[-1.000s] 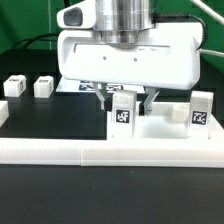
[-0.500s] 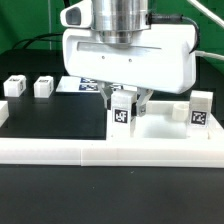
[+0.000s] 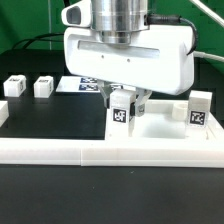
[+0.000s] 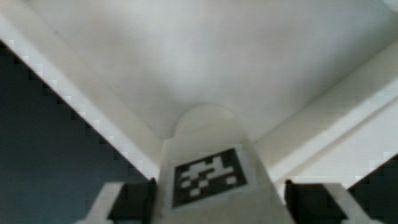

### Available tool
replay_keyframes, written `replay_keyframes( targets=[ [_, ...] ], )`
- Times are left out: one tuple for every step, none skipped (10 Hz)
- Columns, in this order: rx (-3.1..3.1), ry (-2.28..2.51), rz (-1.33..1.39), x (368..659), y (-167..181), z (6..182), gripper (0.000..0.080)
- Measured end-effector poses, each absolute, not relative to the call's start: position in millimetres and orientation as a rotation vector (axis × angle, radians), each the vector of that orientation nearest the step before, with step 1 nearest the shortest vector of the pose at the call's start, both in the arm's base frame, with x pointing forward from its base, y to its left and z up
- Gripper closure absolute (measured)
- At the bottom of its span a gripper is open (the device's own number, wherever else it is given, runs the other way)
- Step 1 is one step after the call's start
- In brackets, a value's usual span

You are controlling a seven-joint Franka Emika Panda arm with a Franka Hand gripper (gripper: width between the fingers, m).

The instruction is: Assemble square table

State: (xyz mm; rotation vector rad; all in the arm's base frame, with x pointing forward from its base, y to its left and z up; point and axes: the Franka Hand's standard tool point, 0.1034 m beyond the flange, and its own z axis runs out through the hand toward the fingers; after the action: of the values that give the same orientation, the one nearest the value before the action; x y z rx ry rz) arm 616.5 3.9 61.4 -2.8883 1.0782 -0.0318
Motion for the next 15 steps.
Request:
replay_keyframes(
  targets=[
    [-2.888,1.079,-0.031,616.3,3.8,60.8,0.0379],
    [-2.888,1.079,-0.031,616.3,3.8,60.7,0.0214],
    [-2.888,1.079,-0.031,616.3,3.7,60.6,0.0214],
    [-2.889,1.079,-0.030,616.2,3.7,60.5,0.0170],
    [-2.889,1.079,-0.030,616.2,3.7,60.5,0.0154],
    [-2.889,1.079,-0.030,616.1,3.7,60.4,0.0154],
    [-2.889,1.079,-0.030,616.1,3.7,60.4,0.0150],
    [-2.889,1.079,-0.030,616.1,3.7,60.3,0.0150],
    [-2.889,1.079,-0.030,616.1,3.7,60.3,0.0150],
    [-2.889,1.079,-0.030,616.1,3.7,60.3,0.0150],
    [-2.889,1.079,-0.030,616.1,3.7,60.3,0.0150],
    [-2.889,1.079,-0.030,616.1,3.7,60.3,0.0150],
    [-2.889,1.079,-0.030,616.1,3.7,60.3,0.0150],
    [-2.889,1.079,-0.030,616.1,3.7,60.3,0.0150],
    [-2.889,1.079,-0.030,616.1,3.7,60.3,0.0150]
  ],
)
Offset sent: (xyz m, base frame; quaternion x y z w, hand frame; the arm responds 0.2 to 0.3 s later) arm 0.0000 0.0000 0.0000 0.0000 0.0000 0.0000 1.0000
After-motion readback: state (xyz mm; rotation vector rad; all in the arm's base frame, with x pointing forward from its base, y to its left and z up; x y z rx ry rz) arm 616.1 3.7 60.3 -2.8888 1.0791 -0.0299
